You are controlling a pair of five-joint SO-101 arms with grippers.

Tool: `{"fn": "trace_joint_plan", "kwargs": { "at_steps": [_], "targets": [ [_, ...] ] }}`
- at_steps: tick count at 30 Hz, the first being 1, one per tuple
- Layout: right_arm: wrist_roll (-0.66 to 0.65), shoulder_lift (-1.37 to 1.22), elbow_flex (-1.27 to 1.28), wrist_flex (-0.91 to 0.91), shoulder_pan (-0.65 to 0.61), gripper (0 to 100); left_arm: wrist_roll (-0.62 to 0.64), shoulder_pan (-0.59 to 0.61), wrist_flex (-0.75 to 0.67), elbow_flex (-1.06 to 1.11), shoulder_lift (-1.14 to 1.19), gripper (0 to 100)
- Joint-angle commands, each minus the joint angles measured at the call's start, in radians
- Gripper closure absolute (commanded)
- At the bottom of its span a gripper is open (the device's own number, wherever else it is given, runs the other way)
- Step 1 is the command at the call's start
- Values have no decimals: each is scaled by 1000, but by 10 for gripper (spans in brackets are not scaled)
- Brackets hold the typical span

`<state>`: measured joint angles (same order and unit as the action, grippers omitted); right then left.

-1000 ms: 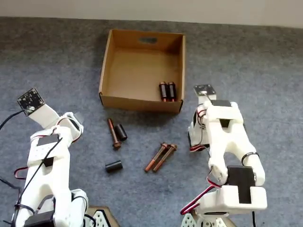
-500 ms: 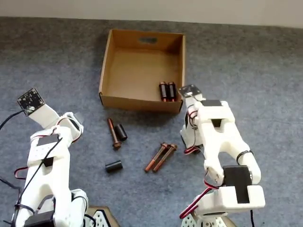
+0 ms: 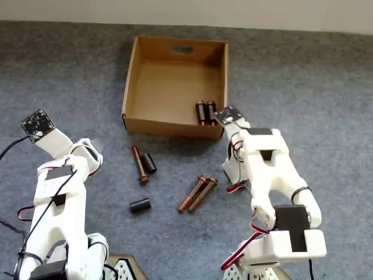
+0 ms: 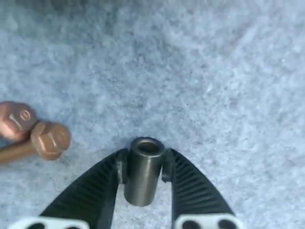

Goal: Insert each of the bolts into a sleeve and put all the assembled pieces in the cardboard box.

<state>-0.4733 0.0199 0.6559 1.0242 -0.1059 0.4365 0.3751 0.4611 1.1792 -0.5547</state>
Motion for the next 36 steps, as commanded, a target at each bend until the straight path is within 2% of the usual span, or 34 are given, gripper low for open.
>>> {"fn": "trace_joint_plan", "kwargs": {
  "at_steps": [1,3,4,8,15,20,23,27,31,36],
  "targets": [
    [-17,2,39,-1,4,901,5,-12,-20,-31,2,769],
    [-14,8,42,-1,10,936,5,-12,-20,-31,2,769],
    [-12,13,41,-1,21,989,5,-12,-20,-31,2,769],
    [-9,82,39,8,48,994,5,-12,-20,-31,2,769],
    [89,509,51,119,44,991,5,-12,-20,-31,2,769],
    [233,800,216,5,44,991,-6,-12,-14,-39,-5,769],
    [308,928,348,-107,44,991,-186,-82,-12,-67,1,769],
    [410,1024,478,-214,44,991,-465,-275,28,-74,2,769],
    [460,1078,545,-265,50,991,-551,-427,166,-117,2,766],
    [480,1122,588,-266,50,991,-551,-441,224,-182,4,765]
  ]
}}
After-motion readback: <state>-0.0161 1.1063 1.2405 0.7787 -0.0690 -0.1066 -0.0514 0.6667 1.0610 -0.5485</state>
